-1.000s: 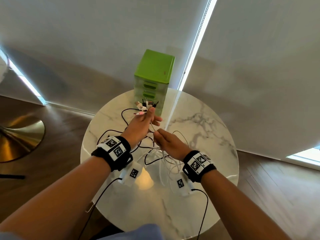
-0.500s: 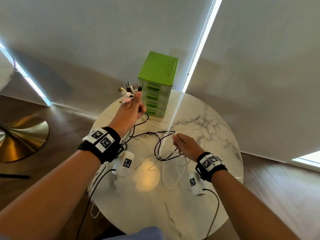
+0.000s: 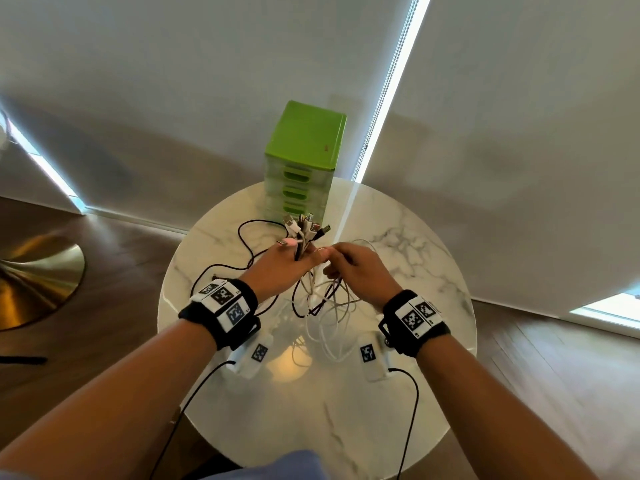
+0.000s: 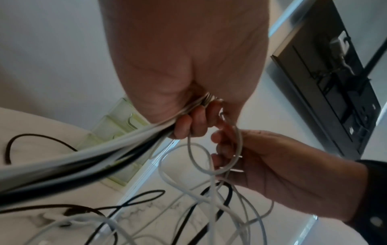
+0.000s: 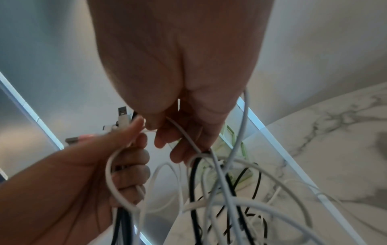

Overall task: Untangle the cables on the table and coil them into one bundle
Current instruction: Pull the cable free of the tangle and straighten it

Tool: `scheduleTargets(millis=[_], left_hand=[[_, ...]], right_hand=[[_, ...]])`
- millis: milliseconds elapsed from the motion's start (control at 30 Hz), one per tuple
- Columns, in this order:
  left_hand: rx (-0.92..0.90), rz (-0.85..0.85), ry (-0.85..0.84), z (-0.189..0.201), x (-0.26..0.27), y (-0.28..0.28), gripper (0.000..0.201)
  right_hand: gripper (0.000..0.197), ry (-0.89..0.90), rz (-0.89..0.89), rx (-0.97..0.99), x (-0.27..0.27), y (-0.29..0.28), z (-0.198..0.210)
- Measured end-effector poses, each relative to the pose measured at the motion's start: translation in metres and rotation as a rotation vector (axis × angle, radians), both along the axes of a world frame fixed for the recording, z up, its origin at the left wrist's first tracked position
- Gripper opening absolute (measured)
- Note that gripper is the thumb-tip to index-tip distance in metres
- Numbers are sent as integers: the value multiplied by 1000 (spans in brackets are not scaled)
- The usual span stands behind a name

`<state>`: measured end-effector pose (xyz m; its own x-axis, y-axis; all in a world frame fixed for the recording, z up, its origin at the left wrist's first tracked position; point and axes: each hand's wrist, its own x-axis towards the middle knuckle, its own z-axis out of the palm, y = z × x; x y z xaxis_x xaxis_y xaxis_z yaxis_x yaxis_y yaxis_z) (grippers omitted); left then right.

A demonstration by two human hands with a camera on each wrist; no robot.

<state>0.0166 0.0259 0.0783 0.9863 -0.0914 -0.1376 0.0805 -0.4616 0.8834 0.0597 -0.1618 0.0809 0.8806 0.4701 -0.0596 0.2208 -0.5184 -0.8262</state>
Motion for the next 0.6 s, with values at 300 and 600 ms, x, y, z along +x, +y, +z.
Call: scheduleTargets(millis=[300, 600], left_hand=[[-444, 278, 87, 19, 8, 26, 19], [-449, 341, -17, 39, 13, 46, 17]], right_hand=[[10, -53, 130, -262, -7, -48, -66], [29, -33, 45, -446, -5, -76, -92]])
